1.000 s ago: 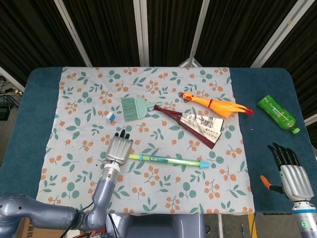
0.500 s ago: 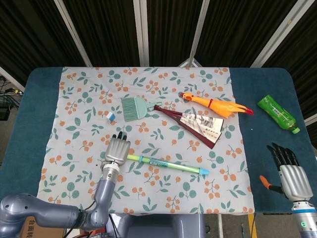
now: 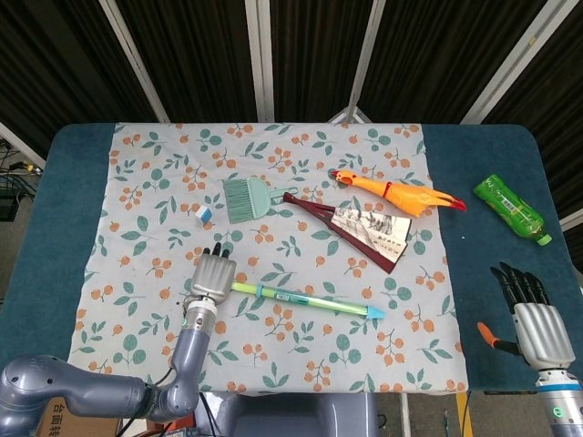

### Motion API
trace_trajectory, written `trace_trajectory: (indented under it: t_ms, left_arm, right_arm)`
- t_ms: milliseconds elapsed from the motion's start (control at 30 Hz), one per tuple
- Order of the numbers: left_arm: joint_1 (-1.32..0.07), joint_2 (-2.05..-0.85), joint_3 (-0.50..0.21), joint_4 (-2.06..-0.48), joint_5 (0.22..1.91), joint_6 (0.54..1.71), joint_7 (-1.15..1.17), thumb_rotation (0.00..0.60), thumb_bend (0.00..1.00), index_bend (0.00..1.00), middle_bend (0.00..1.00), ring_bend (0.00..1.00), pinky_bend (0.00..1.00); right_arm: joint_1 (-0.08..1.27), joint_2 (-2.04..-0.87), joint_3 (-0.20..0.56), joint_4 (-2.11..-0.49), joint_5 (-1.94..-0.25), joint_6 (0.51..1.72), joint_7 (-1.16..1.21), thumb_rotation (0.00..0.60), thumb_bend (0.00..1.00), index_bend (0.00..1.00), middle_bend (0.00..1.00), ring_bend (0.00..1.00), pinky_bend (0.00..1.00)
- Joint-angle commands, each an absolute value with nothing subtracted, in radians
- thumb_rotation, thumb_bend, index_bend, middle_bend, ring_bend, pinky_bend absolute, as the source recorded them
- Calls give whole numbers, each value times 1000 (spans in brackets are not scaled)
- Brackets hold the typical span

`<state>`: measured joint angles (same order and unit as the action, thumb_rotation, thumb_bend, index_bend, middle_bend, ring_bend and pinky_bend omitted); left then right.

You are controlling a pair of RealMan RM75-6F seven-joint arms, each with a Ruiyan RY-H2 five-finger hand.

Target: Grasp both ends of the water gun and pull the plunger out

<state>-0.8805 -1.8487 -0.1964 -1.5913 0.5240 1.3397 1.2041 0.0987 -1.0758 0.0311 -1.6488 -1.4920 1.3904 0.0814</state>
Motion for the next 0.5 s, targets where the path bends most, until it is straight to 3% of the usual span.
trace_trajectory:
  t_ms: [33,500]
  left_arm:
    - [-879,-1849,-194,-1589,532,1340,1196,600,492,603,248,118,253]
    - [-858,-1775,-203,-1683,564,1377,1160,600,509,644,253,118,253]
  right_arm:
    - [99,-1075,30,-1649,-1492,1390,81,600,313,0,0,0,0]
    - [113,-1063,28,-1685,-1478,1352,60,600,313,0,0,0,0]
